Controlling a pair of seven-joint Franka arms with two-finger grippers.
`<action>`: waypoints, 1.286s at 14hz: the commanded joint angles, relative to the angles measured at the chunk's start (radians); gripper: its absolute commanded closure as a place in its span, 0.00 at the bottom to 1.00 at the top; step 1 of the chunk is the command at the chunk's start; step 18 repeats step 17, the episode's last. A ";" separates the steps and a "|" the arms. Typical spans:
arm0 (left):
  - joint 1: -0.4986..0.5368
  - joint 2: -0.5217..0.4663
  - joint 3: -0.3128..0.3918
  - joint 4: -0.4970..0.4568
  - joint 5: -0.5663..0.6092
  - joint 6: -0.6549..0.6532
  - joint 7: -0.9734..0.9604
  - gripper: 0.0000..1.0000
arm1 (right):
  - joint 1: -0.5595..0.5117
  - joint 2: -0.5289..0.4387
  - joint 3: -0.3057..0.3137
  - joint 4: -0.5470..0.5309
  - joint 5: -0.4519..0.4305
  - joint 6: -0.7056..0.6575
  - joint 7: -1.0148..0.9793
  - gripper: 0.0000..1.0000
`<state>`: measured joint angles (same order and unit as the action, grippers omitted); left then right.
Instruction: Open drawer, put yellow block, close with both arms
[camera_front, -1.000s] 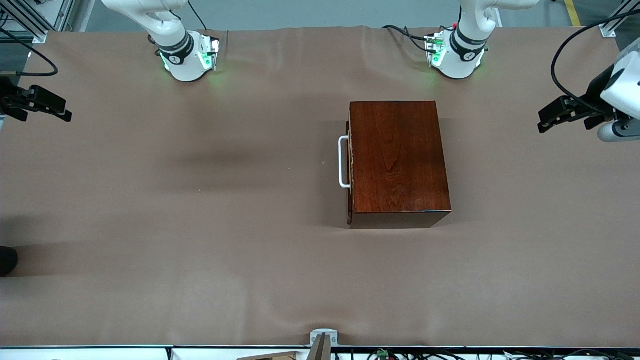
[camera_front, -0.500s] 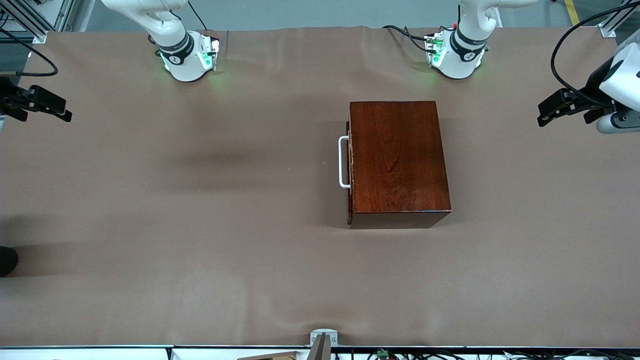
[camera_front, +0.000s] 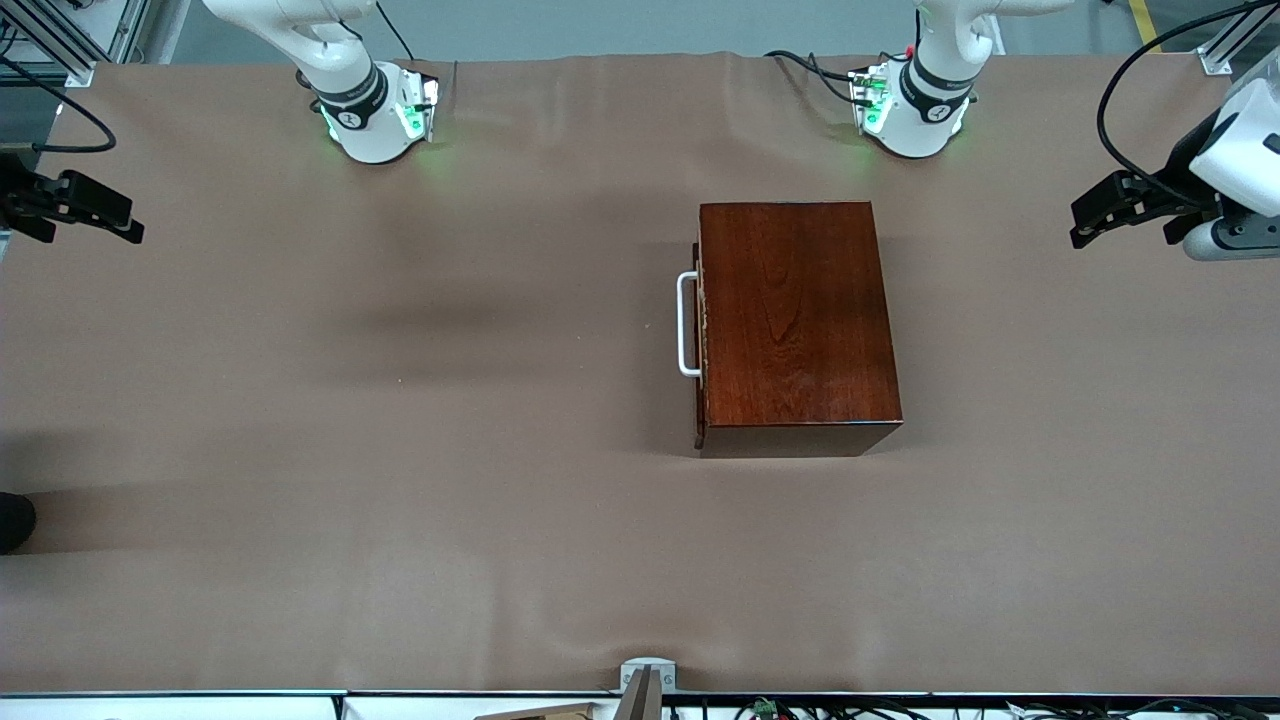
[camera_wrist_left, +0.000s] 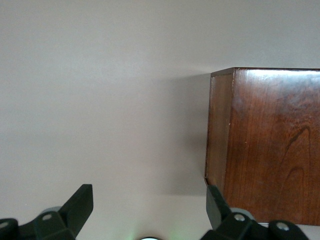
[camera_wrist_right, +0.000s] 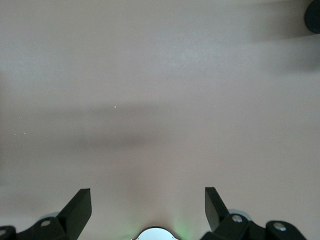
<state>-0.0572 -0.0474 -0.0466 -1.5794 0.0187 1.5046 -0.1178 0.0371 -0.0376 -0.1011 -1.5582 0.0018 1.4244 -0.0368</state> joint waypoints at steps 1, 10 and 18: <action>0.020 -0.026 -0.036 -0.021 -0.005 0.009 0.006 0.00 | -0.017 -0.024 0.012 -0.019 0.012 -0.002 0.000 0.00; 0.025 -0.043 -0.045 -0.007 -0.005 -0.047 0.023 0.00 | -0.019 -0.022 0.012 -0.019 0.012 -0.001 0.000 0.00; 0.031 -0.037 -0.036 0.032 -0.006 -0.047 0.024 0.00 | -0.020 -0.022 0.012 -0.016 0.012 -0.001 0.000 0.00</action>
